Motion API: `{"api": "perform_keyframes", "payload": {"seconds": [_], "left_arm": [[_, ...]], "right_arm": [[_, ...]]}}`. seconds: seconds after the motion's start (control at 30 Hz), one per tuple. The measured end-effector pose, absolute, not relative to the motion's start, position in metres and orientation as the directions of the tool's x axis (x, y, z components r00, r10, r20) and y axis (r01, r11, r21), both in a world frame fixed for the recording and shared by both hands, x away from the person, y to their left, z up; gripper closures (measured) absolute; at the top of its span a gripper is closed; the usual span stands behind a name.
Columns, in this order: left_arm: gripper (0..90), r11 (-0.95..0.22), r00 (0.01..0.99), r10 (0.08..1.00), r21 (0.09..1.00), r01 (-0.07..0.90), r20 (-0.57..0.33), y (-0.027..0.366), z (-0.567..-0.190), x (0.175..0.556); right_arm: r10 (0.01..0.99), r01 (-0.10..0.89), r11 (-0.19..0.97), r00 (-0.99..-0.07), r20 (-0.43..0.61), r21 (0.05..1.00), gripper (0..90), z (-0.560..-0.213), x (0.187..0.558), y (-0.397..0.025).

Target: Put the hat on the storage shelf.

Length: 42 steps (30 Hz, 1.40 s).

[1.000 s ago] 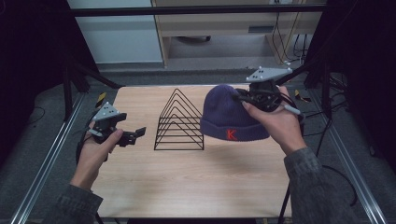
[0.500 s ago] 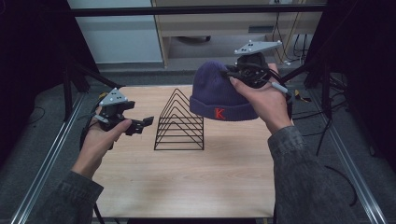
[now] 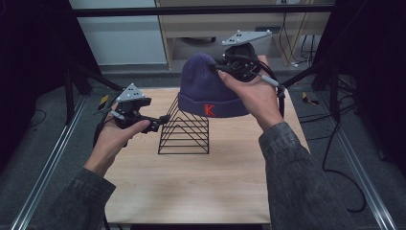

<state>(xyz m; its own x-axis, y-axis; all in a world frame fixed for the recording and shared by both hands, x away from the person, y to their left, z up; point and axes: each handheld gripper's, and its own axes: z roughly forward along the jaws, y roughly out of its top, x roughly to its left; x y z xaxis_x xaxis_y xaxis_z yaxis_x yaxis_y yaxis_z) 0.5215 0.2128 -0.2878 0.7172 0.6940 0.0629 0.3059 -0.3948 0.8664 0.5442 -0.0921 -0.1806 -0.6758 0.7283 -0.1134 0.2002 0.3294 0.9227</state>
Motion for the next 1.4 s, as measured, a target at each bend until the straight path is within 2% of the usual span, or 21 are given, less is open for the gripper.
{"api": "perform_keyframes", "payload": {"seconds": [0.63, 0.9, 1.2, 1.33, 1.4], "left_arm": [[6.6, -0.375, 0.742, 0.67, 0.867, 0.328, 0.009, 0.206, -0.302, 0.547], [7.7, -0.384, 0.769, 0.638, 0.853, 0.354, -0.031, 0.201, -0.308, 0.552], [8.8, -0.394, 0.783, 0.621, 0.852, 0.344, -0.03, 0.191, -0.311, 0.551], [13.6, -0.396, 0.782, 0.623, 0.854, 0.337, -0.02, 0.191, -0.311, 0.551], [19.9, -0.401, 0.779, 0.626, 0.853, 0.334, -0.011, 0.192, -0.31, 0.551]], "right_arm": [[0.651, 0.158, 0.324, -0.753, -0.098, 0.933, 77.5, -0.172, 0.535, -0.053], [0.638, 0.161, 0.331, -0.764, -0.095, 0.93, 77.5, -0.176, 0.534, -0.048], [0.638, 0.167, 0.325, -0.765, -0.085, 0.931, 77.5, -0.178, 0.534, -0.053], [0.636, 0.168, 0.326, -0.767, -0.084, 0.93, 77.5, -0.179, 0.534, -0.054], [0.636, 0.169, 0.323, -0.767, -0.082, 0.931, 77.5, -0.18, 0.534, -0.055]]}}
